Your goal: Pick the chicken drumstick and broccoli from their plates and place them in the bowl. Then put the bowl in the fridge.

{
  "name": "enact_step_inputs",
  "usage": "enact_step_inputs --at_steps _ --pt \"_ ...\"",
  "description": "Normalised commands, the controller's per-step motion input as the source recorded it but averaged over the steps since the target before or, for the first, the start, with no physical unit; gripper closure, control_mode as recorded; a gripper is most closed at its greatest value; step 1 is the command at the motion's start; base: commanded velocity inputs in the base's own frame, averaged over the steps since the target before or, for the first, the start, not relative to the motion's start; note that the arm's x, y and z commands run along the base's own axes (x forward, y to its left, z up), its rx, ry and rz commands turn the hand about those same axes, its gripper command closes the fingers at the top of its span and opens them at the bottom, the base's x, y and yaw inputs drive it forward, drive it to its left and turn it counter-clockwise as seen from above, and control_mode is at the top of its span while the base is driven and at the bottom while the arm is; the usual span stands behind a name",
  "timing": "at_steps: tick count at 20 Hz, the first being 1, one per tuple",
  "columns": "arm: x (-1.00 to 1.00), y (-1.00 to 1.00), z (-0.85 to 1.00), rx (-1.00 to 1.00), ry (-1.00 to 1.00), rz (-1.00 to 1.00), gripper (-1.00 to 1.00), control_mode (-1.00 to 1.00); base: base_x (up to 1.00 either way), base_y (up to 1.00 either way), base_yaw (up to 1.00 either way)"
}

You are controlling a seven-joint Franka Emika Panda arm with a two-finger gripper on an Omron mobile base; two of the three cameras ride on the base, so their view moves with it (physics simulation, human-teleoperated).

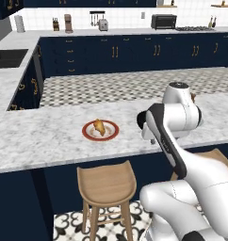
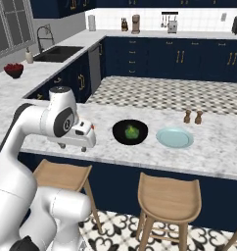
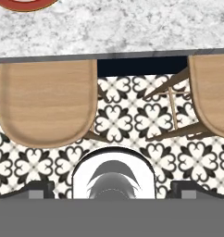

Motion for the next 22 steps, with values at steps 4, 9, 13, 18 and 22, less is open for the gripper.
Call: enact_step_inputs --at_steps 4,9,13,18,22 --pt "0.0 0.0 0.0 0.0 0.0 0.0 -1.0 1.0 0.5 0.0 0.0" --pt "0.59 0.33 0.0 0.0 0.0 0.0 -1.0 -1.0 0.1 0.0 0.0" --pt "0.98 0.7 0.0 0.0 0.0 0.0 -1.0 -1.0 0.0 0.0 0.0" --pt "0.92 0.53 0.0 0.0 0.02 0.0 -1.0 -1.0 0.0 0.0 0.0" --pt "0.74 0.42 0.0 0.0 0.09 0.0 -1.0 -1.0 0.0 0.0 0.0"
